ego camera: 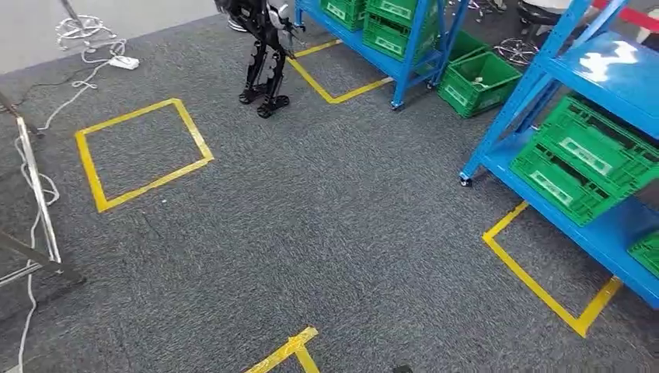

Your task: Take the parts from the cabinet and place them on the table.

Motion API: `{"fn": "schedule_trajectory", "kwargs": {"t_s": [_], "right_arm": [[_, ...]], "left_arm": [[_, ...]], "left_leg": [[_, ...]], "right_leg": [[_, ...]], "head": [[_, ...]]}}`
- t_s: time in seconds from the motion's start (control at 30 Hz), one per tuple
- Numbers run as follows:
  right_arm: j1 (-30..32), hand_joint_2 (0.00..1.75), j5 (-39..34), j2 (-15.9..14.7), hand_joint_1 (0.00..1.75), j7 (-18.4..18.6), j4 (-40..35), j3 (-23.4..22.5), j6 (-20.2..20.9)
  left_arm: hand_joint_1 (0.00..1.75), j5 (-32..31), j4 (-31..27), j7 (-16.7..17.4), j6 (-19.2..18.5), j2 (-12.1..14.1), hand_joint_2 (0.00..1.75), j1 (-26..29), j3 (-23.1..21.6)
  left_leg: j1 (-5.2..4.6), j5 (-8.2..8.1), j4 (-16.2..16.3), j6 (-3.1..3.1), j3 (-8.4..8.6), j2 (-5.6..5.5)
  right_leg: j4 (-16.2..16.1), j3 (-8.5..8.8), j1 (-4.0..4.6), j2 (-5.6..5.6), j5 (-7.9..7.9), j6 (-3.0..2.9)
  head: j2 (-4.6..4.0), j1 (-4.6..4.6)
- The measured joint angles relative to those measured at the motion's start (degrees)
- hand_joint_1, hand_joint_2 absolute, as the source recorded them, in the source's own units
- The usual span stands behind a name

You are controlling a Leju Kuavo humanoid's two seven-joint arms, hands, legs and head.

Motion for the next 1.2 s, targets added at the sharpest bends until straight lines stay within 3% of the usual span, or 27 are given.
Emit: {"fn": "schedule_trajectory", "kwargs": {"t_s": [0.03, 0.07, 0.1, 0.17, 0.2, 0.23, 0.3, 0.33, 0.37, 0.43, 0.5, 0.53, 0.57, 0.6, 0.67, 0.7, 0.73, 0.8, 0.83, 0.87, 0.9, 1.0, 1.03, 1.07, 1.1, 1.17, 1.2], "right_arm": [[0.14, 0.0, 0.02, 0.24, 0.0, 0.0, -0.09, 0.0, 0.0], [-0.04, 0.0, 0.07, 0.24, 0.0, 0.17, -0.07, 0.02, -0.02], [-0.25, 0.0, 0.19, 0.24, 0.0, 0.52, -0.04, 0.02, -0.13], [-0.36, 0.0, 0.46, 0.26, 0.0, 1.58, -0.04, 0.09, -0.31], [-0.1, 0.0, 0.5, 0.24, 0.0, 2.31, -0.02, 0.11, -0.48], [0.23, 0.0, 0.5, 0.18, 0.0, 2.8, 0.0, 0.13, -0.68], [0.57, 0.0, 0.61, -0.28, 0.0, 3.19, 0.02, 0.22, -0.85], [0.54, 0.0, 0.79, -0.55, 0.0, 3.21, 0.0, 0.26, -0.85], [0.35, 0.0, 1.18, -1.12, 0.0, 3.21, 0.0, 0.33, -0.85], [-0.1, 0.0, 1.46, -1.81, 0.0, 3.13, 0.0, 0.44, -0.83], [0.17, 0.0, 1.53, -2.45, 0.0, 2.97, 0.02, 0.44, -0.83], [0.6, 0.0, 1.53, -2.38, 0.0, 2.91, 0.0, 0.46, -0.79], [0.5, 0.0, 1.53, -2.56, 0.0, 2.82, 0.04, 0.46, -0.79], [0.24, 0.0, 1.46, -2.69, 0.0, 2.78, 0.07, 0.46, -0.81], [-0.15, 0.0, 1.44, -2.69, 0.0, 2.75, 0.04, 0.48, -0.7], [-0.17, 0.0, 1.44, -2.69, 0.0, 2.75, 0.04, 0.48, -0.68], [-0.1, 0.0, 1.44, -2.69, 0.0, 2.73, 0.04, 0.48, -0.68], [0.12, 0.0, 1.4, -2.69, 0.0, 2.75, 0.07, 0.48, -0.68], [0.1, 0.0, 1.38, -2.71, 0.0, 2.73, 0.07, 0.48, -0.68], [0.01, 0.0, 1.38, -2.86, 0.0, 2.73, 0.07, 0.48, -0.68], [-0.23, 0.0, 1.4, -2.91, 0.0, 2.75, 0.07, 0.48, -0.66], [-0.17, 0.0, 1.44, -2.82, 0.0, 3.1, 0.02, 0.5, -0.48], [0.06, 0.0, 1.36, -2.69, 0.0, 3.35, 0.02, 0.52, -0.48], [-0.06, 0.0, 1.31, -2.51, 0.0, 3.54, -0.04, 0.52, -0.44], [-0.3, 0.0, 1.11, -2.43, 0.0, 3.78, -0.02, 0.52, -0.48], [-0.5, 0.0, 1.03, -2.19, 0.0, 3.78, -0.11, 0.52, -0.48], [-0.37, 0.0, 1.01, -1.99, 0.0, 3.69, -0.11, 0.52, -0.46]], "left_arm": [[0.0, 0.11, 0.02, 0.02, 0.39, 0.13, 1.75, -0.08, 0.0], [0.0, 0.33, 0.02, 0.02, 0.72, 0.13, 1.75, -0.05, 0.0], [0.0, 0.67, 0.02, 0.02, 1.18, 0.24, 1.75, 0.04, 0.0], [0.0, 1.33, 0.04, -0.02, 1.55, 0.85, 1.75, 0.15, 0.0], [0.0, 1.72, 0.09, -0.13, 1.62, 1.09, 1.75, 0.15, 0.0], [0.0, 2.21, 0.13, -0.31, 1.97, 1.27, 1.75, 0.14, 0.0], [0.0, 3.61, 0.2, -0.83, 2.6, 1.46, 1.75, 0.05, 0.0], [0.0, 4.18, 0.22, -0.96, 2.8, 1.51, 1.75, 0.03, 0.0], [0.0, 4.94, 0.22, -1.16, 3.1, 1.55, 1.75, -0.09, 0.02], [0.0, 5.64, 0.24, -1.38, 3.32, 1.77, 1.75, -0.08, 0.02], [0.0, 5.97, 0.2, -1.46, 3.32, 1.88, 1.75, -0.14, 0.02], [0.0, 5.97, 0.2, -1.49, 3.32, 2.12, 1.75, -0.15, 0.02], [0.0, 5.97, 0.2, -1.57, 3.32, 2.25, 1.75, -0.17, 0.0], [0.0, 5.97, 0.22, -1.57, 3.32, 2.27, 1.75, -0.15, 0.0], [0.0, 5.97, 0.24, -1.55, 3.32, 2.58, 1.75, 0.05, 0.0], [0.0, 6.08, 0.26, -1.55, 3.32, 2.71, 1.75, 0.15, 0.0], [0.0, 6.05, 0.26, -1.55, 3.3, 2.82, 1.75, 0.15, 0.0], [0.0, 6.05, 0.26, -1.55, 3.32, 2.99, 1.75, 0.13, 0.0], [0.0, 6.05, 0.28, -1.53, 3.32, 3.04, 1.75, 0.16, 0.0], [0.0, 6.05, 0.28, -1.53, 3.32, 3.02, 1.75, 0.2, 0.0], [0.0, 6.03, 0.28, -1.53, 3.32, 3.04, 1.75, 0.22, 0.0], [0.0, 5.99, 0.31, -1.36, 3.32, 3.28, 1.75, 0.37, 0.0], [0.0, 6.01, 0.26, -1.36, 3.32, 3.37, 1.75, 0.26, 0.0], [0.0, 6.18, 0.26, -1.29, 3.3, 3.39, 1.75, 0.27, -0.02], [0.0, 6.34, 0.26, -1.16, 3.3, 3.39, 1.75, 0.36, -0.02], [0.0, 6.77, 0.31, -0.68, 3.3, 3.5, 1.75, 0.56, -0.02], [0.0, 6.84, 0.33, -0.52, 3.32, 3.54, 1.75, 0.6, -0.02]], "left_leg": [[-0.06, -0.07, -0.09, 0.3, 0.48, 0.93], [-0.22, -0.31, -0.16, 0.68, 0.73, 2.11], [-0.46, -0.54, -0.16, 0.92, 0.86, 3.22], [-0.62, -1.01, -0.14, 0.99, 1.02, 5.36], [-0.71, -1.26, -0.14, 0.94, 1.26, 6.26], [-0.78, -1.55, -0.14, 0.91, 1.57, 6.84], [-0.96, -2.05, -0.16, 0.76, 2.43, 7.76], [-0.95, -2.3, -0.26, 0.74, 2.68, 8.26], [-1.14, -2.45, -0.43, 0.47, 2.77, 8.7], [-0.95, -2.51, -0.47, -0.15, 2.74, 9.54], [-1.06, -2.77, -1.3, -0.73, 4.01, 10.63], [-0.72, -3.36, -0.85, -1.01, 4.23, 6.83], [-0.76, -4.69, 1.54, -1.03, 3.08, 3.42], [-0.8, -6.64, 5.82, -1.07, 0.73, 2.49], [-0.77, -9.54, 14.19, -1.3, -4.45, 2.58], [-0.79, -9.22, 15.88, -1.38, -6.01, 2.79], [-0.77, -7.32, 14.92, -1.48, -6.25, 3.04], [-0.46, -0.72, 6.64, -1.67, -3.21, 2.47], [-0.1, 1.75, 2.05, -1.82, -1.56, 0.39], [0.24, 0.4, 1.61, -1.84, -1.19, -3.43], [0.4, 0.08, 0.46, -1.38, -0.73, -2.37], [0.17, -0.2, 0.37, -0.57, -0.23, -0.28], [0.33, -0.2, 0.05, -0.19, 0.16, 0.72], [0.25, -0.41, -0.09, 0.13, 0.54, 1.62], [0.13, -0.68, -0.13, 0.53, 0.81, 2.63], [-0.07, -1.29, -0.13, 0.64, 1.19, 5.04], [-0.11, -1.55, -0.12, 0.62, 1.44, 5.91]], "right_leg": [[1.23, -0.39, 0.37, -3.56, -0.73, 0.31], [4.34, -1.97, 0.23, -5.98, -2.29, 0.68], [8.55, -4.24, 0.04, -7.14, -4.12, 0.96], [16.6, -9.0, -0.21, -7.89, -6.78, 1.3], [17.56, -9.79, -0.29, -7.94, -6.13, 1.3], [15.68, -9.06, -0.31, -8.0, -4.01, 1.17], [6.86, -4.99, -0.17, -8.72, 1.68, 0.44], [2.3, -3.01, 0.26, -10.61, 3.17, -0.25], [1.76, -2.37, 1.04, -12.51, 1.91, -0.75], [0.73, -2.22, 1.46, -11.91, 1.55, -1.44], [-0.46, -1.38, 1.51, -10.72, 1.57, -2.05], [-1.68, -0.16, 0.79, -10.47, 2.08, -1.88], [-2.24, 0.4, 0.6, -9.94, 2.13, -2.13], [-2.33, 0.44, 0.59, -9.31, 2.18, -2.36], [-2.19, 0.51, 0.66, -7.75, 1.93, -2.63], [-2.08, 0.58, 0.64, -6.91, 1.77, -2.55], [-1.91, 0.77, 0.57, -6.01, 1.57, -2.43], [-1.24, 1.32, 0.21, -4.4, 0.77, -1.87], [-0.68, 1.38, 0.07, -3.77, 0.22, -1.49], [-0.16, 0.92, 0.21, -3.18, -0.18, -1.05], [0.45, 0.33, 0.11, -2.41, -0.3, -0.79], [-0.1, 0.06, -0.34, 0.13, -0.02, 0.03], [0.48, -0.08, -0.16, -2.17, -0.54, 0.3], [2.48, -0.9, 0.13, -5.43, -1.56, 0.65], [5.96, -2.76, 0.04, -6.92, -3.19, 0.91], [15.92, -8.37, -0.2, -7.9, -7.05, 1.22], [18.36, -9.87, -0.31, -7.93, -7.19, 1.28]], "head": [[0.0, 0.37], [0.0, 1.36], [0.0, 1.79], [0.0, 2.06], [0.0, 2.19], [0.0, 2.21], [0.0, 2.45], [0.0, 2.56], [0.0, 2.19], [0.0, 2.58], [0.0, 2.68], [0.0, 2.73], [0.0, 2.38], [0.0, 2.03], [0.0, 1.27], [0.0, 1.14], [0.0, 0.96], [0.0, 0.81], [0.0, 0.59], [0.0, 0.13], [0.0, -0.17], [0.0, 0.02], [0.0, 0.07], [0.0, 0.68], [0.0, 1.36], [0.0, 1.79], [0.0, 1.99]]}}
